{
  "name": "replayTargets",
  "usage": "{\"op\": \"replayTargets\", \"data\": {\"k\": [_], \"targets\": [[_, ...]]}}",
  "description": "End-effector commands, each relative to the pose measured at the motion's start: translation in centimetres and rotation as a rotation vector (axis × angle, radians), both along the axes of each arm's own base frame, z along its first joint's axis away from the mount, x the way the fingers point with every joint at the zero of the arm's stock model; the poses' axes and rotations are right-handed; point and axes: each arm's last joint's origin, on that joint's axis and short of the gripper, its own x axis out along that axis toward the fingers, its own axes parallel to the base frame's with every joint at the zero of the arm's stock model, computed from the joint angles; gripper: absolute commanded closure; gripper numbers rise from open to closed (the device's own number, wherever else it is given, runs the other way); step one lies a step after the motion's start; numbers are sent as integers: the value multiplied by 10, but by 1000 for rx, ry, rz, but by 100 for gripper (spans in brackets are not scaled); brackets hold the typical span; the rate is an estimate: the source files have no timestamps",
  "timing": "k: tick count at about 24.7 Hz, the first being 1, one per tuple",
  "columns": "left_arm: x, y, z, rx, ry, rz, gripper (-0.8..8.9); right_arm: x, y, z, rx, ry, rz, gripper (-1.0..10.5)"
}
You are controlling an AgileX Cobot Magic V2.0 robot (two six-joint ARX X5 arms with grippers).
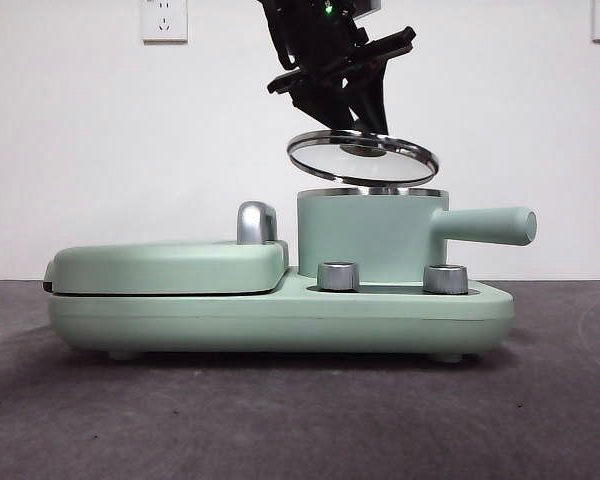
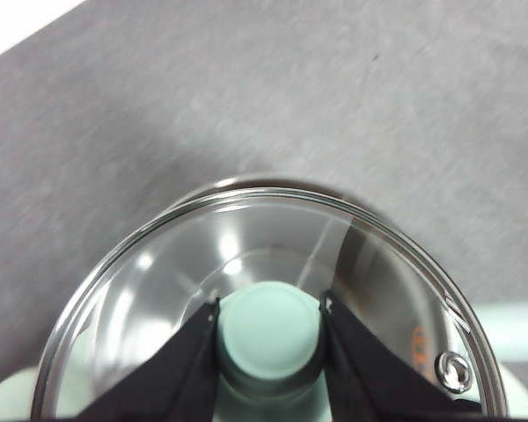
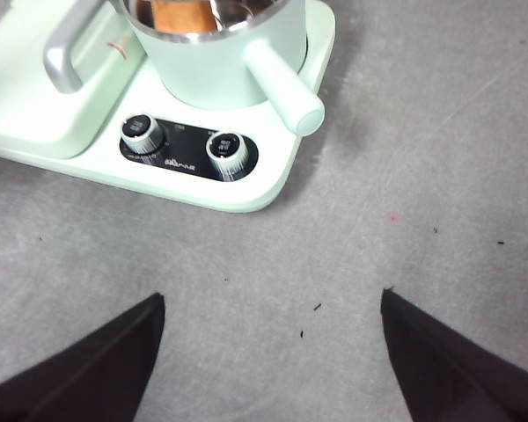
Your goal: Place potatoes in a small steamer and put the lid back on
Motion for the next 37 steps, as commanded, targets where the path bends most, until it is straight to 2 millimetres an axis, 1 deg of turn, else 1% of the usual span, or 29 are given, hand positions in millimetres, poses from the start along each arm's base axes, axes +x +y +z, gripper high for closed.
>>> {"op": "replayTargets", "data": {"k": [1, 6, 11, 19, 25, 31, 37], "targets": [[5, -8, 1, -48, -26, -48, 797, 0, 0, 3, 13, -11, 0, 568], [11, -13, -13, -23, -20, -60, 797, 0, 1, 3, 11, -14, 2, 568], [15, -13, -10, -54, -50, -64, 797, 0, 1, 3, 11, -15, 2, 568], [20, -7, -10, -75, -37, -77, 797, 0, 1, 3, 12, -15, 1, 568], [21, -7, -10, -76, -43, -85, 797, 0, 1, 3, 13, -14, 0, 568], [26, -11, -25, -53, -24, -93, 797, 0, 1, 3, 15, -13, -1, 568], [28, -14, -36, -38, 7, -101, 797, 0, 1, 3, 15, -14, -1, 568]]}}
